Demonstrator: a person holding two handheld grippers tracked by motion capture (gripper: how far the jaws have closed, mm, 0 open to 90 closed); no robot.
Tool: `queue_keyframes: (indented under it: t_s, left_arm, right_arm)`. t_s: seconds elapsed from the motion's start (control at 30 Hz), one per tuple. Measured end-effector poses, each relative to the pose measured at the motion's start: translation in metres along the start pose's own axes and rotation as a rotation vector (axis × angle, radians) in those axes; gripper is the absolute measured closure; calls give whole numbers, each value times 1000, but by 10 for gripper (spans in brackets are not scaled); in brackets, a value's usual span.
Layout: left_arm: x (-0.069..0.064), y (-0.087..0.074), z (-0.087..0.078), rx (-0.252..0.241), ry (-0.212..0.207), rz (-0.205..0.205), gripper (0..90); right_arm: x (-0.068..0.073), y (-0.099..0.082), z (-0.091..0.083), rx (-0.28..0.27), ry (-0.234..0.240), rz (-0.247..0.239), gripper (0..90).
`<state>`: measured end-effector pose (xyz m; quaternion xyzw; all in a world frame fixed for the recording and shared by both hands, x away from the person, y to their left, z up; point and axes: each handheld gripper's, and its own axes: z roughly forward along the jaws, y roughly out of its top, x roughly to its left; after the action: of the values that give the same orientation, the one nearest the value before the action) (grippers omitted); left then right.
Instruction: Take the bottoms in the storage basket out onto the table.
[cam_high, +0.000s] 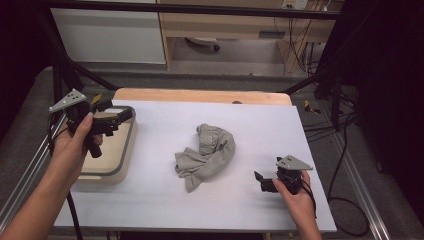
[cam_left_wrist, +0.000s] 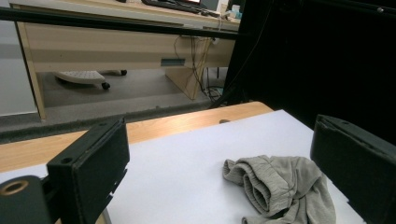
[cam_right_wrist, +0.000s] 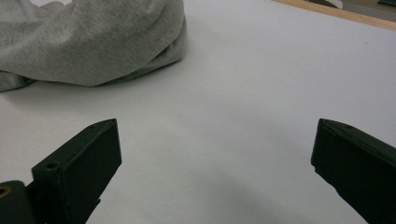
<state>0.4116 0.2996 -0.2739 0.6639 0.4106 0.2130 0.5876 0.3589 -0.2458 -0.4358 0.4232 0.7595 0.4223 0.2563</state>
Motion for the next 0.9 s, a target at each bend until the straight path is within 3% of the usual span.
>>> queue_keyframes:
  t_s: [0.37,0.9]
  left_arm:
    - [8,-11,-8,11,14,-7,47]
    - [15,-35,-18,32,27,-5,53]
  right_arm:
    - [-22,-5,-12,-31,-48,36,28]
    - [-26,-6,-10,-29,-48,32,30]
